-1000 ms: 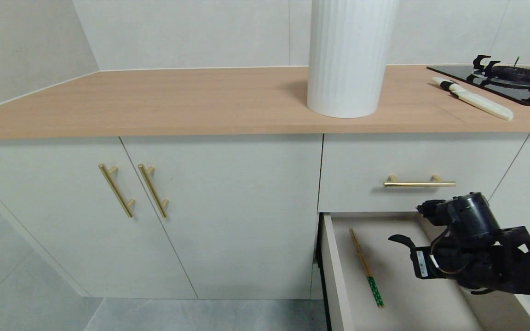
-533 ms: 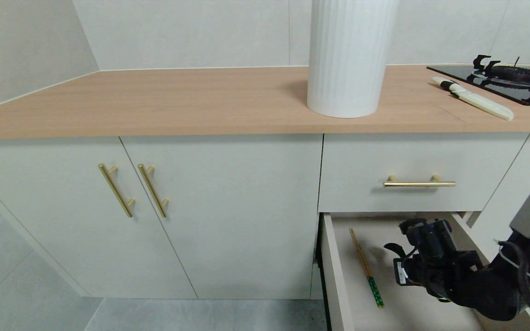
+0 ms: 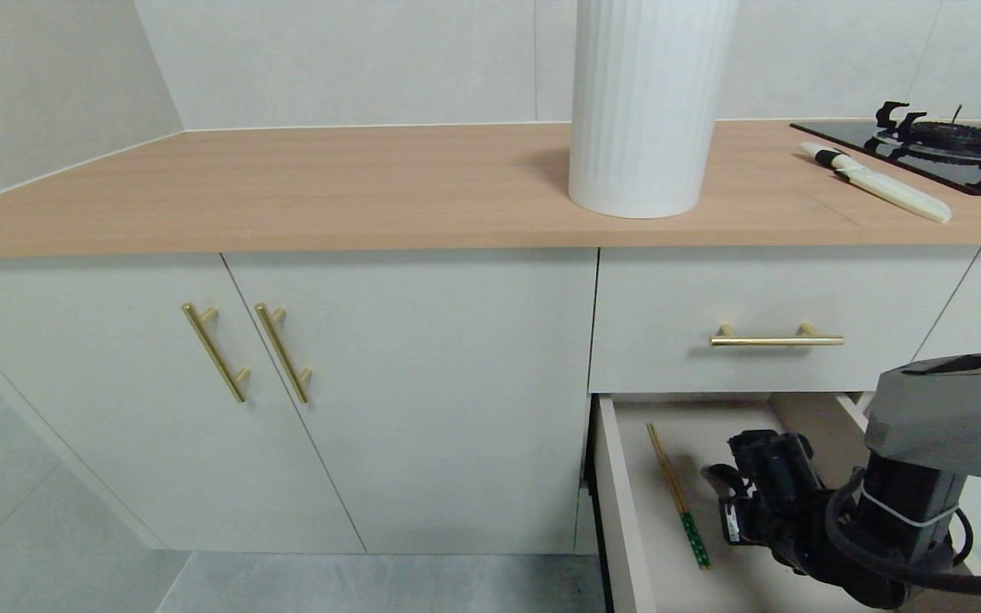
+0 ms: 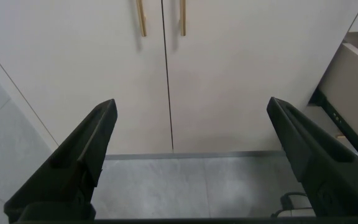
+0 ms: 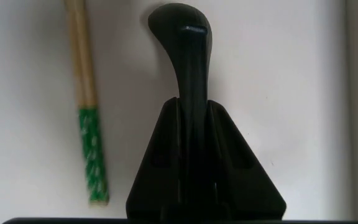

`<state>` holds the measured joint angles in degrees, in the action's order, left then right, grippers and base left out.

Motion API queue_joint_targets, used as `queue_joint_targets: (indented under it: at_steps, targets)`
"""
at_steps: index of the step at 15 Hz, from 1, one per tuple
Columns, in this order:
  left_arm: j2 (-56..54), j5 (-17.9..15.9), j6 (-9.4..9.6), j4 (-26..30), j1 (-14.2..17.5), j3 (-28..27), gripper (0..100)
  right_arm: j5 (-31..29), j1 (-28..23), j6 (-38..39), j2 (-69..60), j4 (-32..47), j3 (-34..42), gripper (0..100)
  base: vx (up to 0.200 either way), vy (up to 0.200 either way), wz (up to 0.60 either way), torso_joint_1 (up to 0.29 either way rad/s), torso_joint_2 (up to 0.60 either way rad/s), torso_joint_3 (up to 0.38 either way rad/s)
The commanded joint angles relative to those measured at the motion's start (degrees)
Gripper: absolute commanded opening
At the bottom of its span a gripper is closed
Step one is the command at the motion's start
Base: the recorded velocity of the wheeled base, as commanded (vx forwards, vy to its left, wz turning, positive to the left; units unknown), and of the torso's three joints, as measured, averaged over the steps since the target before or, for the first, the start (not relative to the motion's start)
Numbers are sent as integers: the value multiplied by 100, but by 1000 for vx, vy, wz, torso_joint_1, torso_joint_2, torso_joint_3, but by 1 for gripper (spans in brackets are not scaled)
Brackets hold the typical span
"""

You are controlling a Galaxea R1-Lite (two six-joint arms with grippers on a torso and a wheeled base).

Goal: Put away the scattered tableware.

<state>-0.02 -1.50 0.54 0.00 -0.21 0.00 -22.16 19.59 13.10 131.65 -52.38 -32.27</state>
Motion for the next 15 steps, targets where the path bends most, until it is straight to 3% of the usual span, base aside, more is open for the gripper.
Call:
queue_joint_targets:
  at_steps: [1,8,9,15]
  targets:
    - [2,1,-1,0,3,0,100,1,-17,-1,177,0,-8,0,0,0,0,0,0,0]
    - [2,1,-1,0,3,0,100,1,-43,-1,186,-9,-16,0,0,0,0,0,0,0]
    - [2,1,-1,0,3,0,100,1,-43,-1,186,-9,-16,100,0,0,0,0,0,0]
    - [2,1,-1,0,3,0,100,1,-43,-1,142,-9,-8,100,0,0,0,0,0,0]
